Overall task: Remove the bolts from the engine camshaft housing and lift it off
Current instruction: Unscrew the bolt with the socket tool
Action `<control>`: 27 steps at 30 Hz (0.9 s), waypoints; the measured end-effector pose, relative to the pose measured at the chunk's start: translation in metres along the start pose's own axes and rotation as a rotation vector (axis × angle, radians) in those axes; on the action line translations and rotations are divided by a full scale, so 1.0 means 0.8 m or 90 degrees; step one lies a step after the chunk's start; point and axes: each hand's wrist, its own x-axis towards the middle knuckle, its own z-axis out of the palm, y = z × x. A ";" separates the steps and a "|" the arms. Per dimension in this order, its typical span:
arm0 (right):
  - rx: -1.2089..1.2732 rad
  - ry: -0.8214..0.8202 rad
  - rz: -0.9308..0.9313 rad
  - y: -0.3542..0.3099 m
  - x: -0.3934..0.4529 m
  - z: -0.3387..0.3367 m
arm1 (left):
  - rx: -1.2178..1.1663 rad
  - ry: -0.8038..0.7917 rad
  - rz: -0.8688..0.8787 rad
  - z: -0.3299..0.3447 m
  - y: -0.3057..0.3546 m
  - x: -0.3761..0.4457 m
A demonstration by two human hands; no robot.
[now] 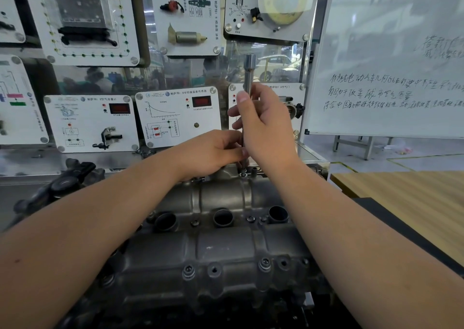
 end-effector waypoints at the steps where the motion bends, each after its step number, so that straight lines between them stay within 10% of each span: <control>1: 0.000 0.003 -0.002 0.001 0.000 0.000 | 0.008 0.000 0.001 0.000 0.000 0.001; 27: 0.001 0.007 0.009 -0.001 0.001 -0.001 | -0.009 0.001 -0.001 0.002 -0.001 0.001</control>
